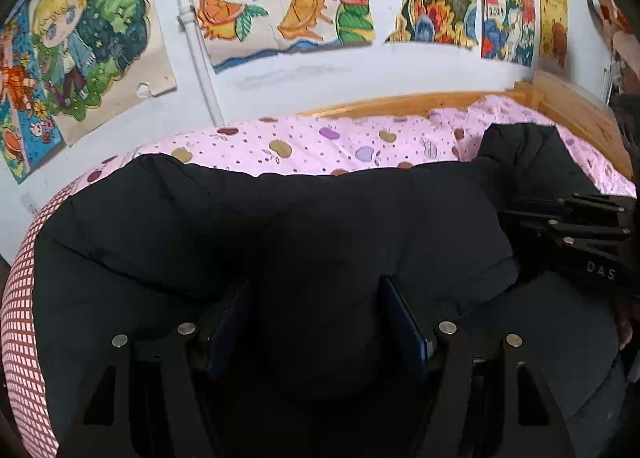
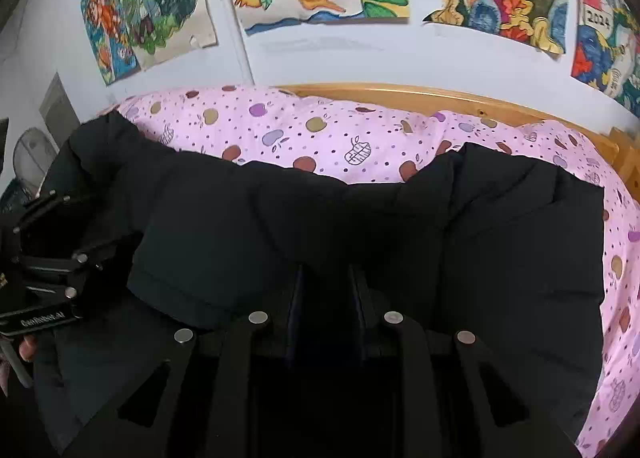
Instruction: Fold large clothes
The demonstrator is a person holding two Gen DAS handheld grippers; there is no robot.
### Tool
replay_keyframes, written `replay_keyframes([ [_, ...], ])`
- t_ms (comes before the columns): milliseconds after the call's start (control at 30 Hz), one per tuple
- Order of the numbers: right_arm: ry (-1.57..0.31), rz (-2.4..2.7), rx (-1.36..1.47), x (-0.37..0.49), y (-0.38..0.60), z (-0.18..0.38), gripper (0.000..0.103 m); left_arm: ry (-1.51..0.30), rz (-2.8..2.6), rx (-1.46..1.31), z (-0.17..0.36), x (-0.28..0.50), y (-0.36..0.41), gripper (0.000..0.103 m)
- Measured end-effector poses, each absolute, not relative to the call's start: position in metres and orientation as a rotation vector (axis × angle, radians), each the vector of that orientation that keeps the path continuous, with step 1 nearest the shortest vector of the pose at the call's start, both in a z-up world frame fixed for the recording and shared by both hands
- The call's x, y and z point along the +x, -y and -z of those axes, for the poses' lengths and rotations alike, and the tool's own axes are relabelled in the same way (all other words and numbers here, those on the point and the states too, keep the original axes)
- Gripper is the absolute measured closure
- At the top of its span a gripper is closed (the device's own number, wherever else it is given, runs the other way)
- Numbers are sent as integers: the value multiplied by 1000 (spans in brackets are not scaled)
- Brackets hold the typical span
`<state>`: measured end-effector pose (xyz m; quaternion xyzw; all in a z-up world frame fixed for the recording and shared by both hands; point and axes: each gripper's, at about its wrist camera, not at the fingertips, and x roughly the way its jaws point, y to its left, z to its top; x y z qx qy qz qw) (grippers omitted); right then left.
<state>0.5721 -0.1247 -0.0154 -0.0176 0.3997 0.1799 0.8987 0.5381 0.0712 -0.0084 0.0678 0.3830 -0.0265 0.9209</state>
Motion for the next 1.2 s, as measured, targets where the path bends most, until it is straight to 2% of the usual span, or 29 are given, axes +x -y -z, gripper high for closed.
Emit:
replay_keyframes([
  [167,-762,-354,-24,552,136,1,83,-722,59,119,-6,521,-75,35],
  [233,-745,-335,-18,543,141,-8,80,-697,61,96,-16,509,-76,29],
  [300,-714,-317,-19,532,145,-20,69,-663,70,83,-26,497,-75,20],
  [333,-696,-307,-13,526,148,-26,58,-639,69,82,-32,489,-75,15],
  [400,-664,-296,12,514,153,-37,46,-584,64,94,-45,469,-73,7],
  [567,-614,-263,21,481,156,-59,29,-508,64,139,-69,425,-69,1],
  [733,-557,-266,9,440,156,-81,16,-470,73,150,-90,385,-72,0],
  [1200,-451,-299,52,325,146,-150,13,-421,95,78,-138,290,-106,0],
])
